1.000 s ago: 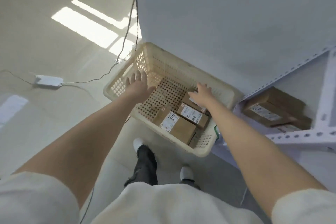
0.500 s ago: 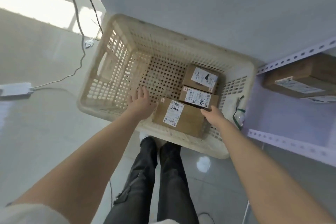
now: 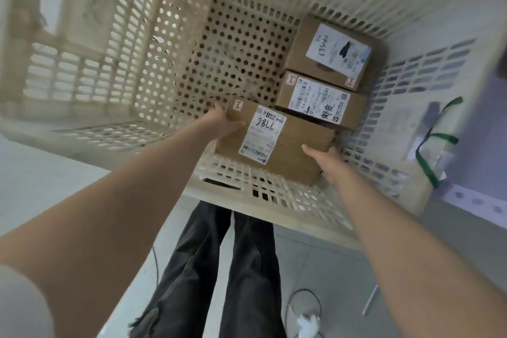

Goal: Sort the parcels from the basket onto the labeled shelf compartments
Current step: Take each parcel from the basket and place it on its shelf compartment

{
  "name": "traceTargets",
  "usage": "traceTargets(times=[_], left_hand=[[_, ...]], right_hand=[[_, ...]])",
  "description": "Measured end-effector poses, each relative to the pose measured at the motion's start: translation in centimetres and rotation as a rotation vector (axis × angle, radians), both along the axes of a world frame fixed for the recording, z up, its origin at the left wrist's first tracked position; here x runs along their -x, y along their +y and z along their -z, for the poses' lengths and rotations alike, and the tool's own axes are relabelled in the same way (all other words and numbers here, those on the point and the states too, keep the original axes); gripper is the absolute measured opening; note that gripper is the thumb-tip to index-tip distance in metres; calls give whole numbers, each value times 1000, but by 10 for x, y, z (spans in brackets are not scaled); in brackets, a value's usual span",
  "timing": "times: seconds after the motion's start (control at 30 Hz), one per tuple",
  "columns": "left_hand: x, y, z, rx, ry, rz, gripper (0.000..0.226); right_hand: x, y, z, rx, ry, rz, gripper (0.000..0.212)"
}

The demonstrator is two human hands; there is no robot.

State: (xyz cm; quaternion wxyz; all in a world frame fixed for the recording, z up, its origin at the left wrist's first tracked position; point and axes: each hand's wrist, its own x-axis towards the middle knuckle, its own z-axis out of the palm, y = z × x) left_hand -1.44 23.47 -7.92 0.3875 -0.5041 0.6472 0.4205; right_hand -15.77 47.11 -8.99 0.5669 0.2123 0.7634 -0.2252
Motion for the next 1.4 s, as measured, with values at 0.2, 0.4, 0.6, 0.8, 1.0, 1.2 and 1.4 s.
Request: traceTargets(times=[0.2, 0.4, 0.6, 0.8, 1.0, 1.2, 1.4], left_hand=[[-1, 1, 26, -222, -5, -191, 76], [-6, 1, 22, -170, 34, -338, 81], [-5, -35, -12, -110, 121, -391, 79], [-4, -64, -51, -56, 189, -317, 67], [-12, -86, -98, 165, 402, -319, 89], [-18, -64, -113, 97, 602, -728, 146], [-7, -20, -96, -184, 754, -898, 108]], right_hand=[[5, 22, 54, 116, -33, 154, 145], [-1, 4, 17, 121, -63, 202, 158], [-19, -31, -35, 153, -87, 303, 99], [-29, -58, -62, 149, -96, 312, 116], [-46, -82, -94, 152, -47, 327, 104], [-55, -113, -113, 192, -14, 559, 95], [-75, -135, -122, 333, -40, 758, 75]])
